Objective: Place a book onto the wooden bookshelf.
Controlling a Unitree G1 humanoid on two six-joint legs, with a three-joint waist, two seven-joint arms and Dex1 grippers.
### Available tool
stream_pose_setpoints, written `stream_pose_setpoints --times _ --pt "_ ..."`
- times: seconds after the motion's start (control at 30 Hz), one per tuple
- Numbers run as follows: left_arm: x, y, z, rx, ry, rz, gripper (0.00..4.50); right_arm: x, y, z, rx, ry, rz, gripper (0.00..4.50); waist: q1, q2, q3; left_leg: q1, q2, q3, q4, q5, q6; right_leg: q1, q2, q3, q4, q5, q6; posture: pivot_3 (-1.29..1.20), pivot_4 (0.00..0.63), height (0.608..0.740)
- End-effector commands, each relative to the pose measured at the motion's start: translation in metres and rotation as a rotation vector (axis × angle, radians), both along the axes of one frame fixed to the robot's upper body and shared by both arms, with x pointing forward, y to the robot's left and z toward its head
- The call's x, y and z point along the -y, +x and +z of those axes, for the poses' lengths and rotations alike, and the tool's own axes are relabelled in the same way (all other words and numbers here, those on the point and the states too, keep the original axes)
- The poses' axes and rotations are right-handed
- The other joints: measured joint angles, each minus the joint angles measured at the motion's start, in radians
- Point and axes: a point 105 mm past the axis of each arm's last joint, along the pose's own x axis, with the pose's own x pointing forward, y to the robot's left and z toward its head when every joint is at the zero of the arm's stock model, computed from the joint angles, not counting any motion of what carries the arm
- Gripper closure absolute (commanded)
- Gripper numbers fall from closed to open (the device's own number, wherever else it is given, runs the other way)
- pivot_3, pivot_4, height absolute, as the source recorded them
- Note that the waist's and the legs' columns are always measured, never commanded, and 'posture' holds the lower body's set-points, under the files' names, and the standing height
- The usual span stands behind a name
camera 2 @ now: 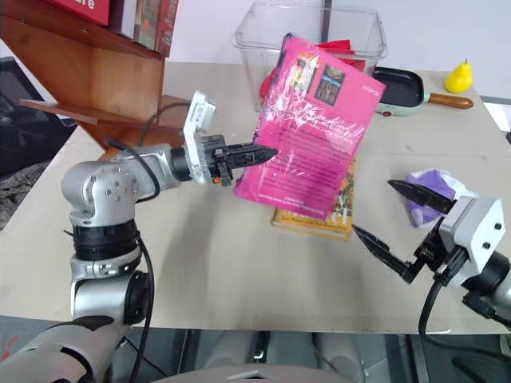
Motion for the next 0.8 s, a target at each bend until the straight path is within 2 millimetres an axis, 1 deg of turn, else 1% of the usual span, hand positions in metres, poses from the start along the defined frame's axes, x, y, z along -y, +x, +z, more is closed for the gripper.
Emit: stream_pose_setpoints --times 0.03,0.07,0.13,0.17,0.23,0.3,0.37,0.43,0.53,0.63,0.7,0.77,0.8 --pt "-0.009 -0.009 0.037 0.496 0.099 0.040 4.41 0.004 0.012 0.001 0.023 0.000 0.013 0.00 0.009 0.000 0.000 0.000 0.000 0.000 0.000 0.000 0.001 0.000 0.001 0.000 0.000 0.000 0.000 0.00 0.150 0.740" --pt "-0.013 -0.009 0.041 0.616 0.156 0.061 4.41 0.007 0.015 0.001 0.027 0.007 0.016 0.00 0.010 0.000 0.000 0.000 0.000 0.000 0.001 -0.002 0.003 0.000 0.004 0.000 0.000 -0.001 -0.001 0.00 0.150 0.740" --pt "-0.026 -0.007 0.060 0.816 0.242 0.121 4.41 0.004 0.020 0.007 0.040 0.014 0.050 0.00 0.012 0.000 0.000 -0.001 0.000 0.001 0.001 -0.002 0.004 0.000 0.005 0.001 -0.002 -0.001 -0.002 0.00 0.150 0.740" --pt "-0.036 -0.006 0.071 0.909 0.280 0.136 4.41 -0.001 0.022 0.010 0.047 0.025 0.069 0.00 0.012 0.000 0.000 -0.001 0.000 0.002 0.001 -0.002 0.004 0.000 0.005 0.001 -0.002 -0.001 -0.002 0.00 0.150 0.740" --pt "-0.052 -0.010 0.088 1.071 0.375 0.111 4.41 -0.001 0.025 0.011 0.050 0.034 0.083 0.00 0.013 0.000 0.000 -0.002 0.000 0.001 0.001 -0.002 0.004 0.000 0.004 0.000 -0.003 0.000 0.000 0.00 0.150 0.740" --pt "-0.068 -0.012 0.099 1.155 0.422 0.107 4.41 -0.005 0.028 0.009 0.046 0.029 0.096 0.00 0.012 0.000 0.000 -0.003 0.000 0.000 0.001 -0.002 0.004 0.000 0.005 -0.002 -0.004 0.000 0.000 0.00 0.150 0.740" --pt "-0.096 -0.015 0.116 1.235 0.585 0.136 4.41 -0.006 0.032 0.003 0.020 0.030 0.128 0.00 0.010 0.000 0.000 -0.003 0.000 0.000 0.001 -0.003 0.005 -0.001 0.005 -0.002 -0.004 0.000 0.000 0.00 0.150 0.740" --pt "-0.120 -0.022 0.127 1.271 0.726 0.154 4.41 -0.009 0.038 0.000 0.007 0.038 0.163 0.00 -0.002 0.000 0.001 -0.004 0.000 0.001 0.001 -0.004 0.007 -0.001 0.005 -0.002 -0.005 0.000 0.001 0.00 0.150 0.740" --pt "-0.153 -0.029 0.135 1.261 0.857 0.199 4.41 -0.016 0.047 0.003 0.026 0.046 0.199 0.00 -0.016 0.000 0.001 -0.004 0.000 0.001 0.001 -0.004 0.008 -0.001 0.005 -0.002 -0.005 0.000 0.001 0.00 0.150 0.740" --pt "-0.179 -0.036 0.137 1.261 0.974 0.224 4.41 -0.022 0.051 0.010 0.054 0.072 0.240 0.00 -0.016 0.000 0.002 -0.004 0.000 0.001 0.002 -0.005 0.009 -0.001 0.005 -0.003 -0.004 0.000 0.001 0.00 0.150 0.740" --pt "-0.200 -0.040 0.141 1.248 1.038 0.265 4.41 -0.026 0.053 0.015 0.077 0.091 0.252 0.00 -0.013 0.000 0.002 -0.004 0.000 0.001 0.002 -0.005 0.009 -0.001 0.006 -0.004 -0.003 0.000 0.001 0.00 0.150 0.740" --pt "-0.221 -0.043 0.139 1.194 1.103 0.289 4.41 -0.030 0.051 0.022 0.097 0.116 0.276 0.00 -0.014 0.000 0.002 -0.004 0.000 0.002 0.003 -0.005 0.009 -0.001 0.006 -0.006 -0.002 0.000 0.001 0.00 0.150 0.740" --pt "-0.229 -0.044 0.138 1.178 1.124 0.295 4.41 -0.031 0.049 0.024 0.103 0.125 0.288 0.00 -0.014 0.000 0.002 -0.004 0.000 0.002 0.003 -0.005 0.009 -0.001 0.006 -0.006 -0.002 0.000 0.001 0.00 0.150 0.740"
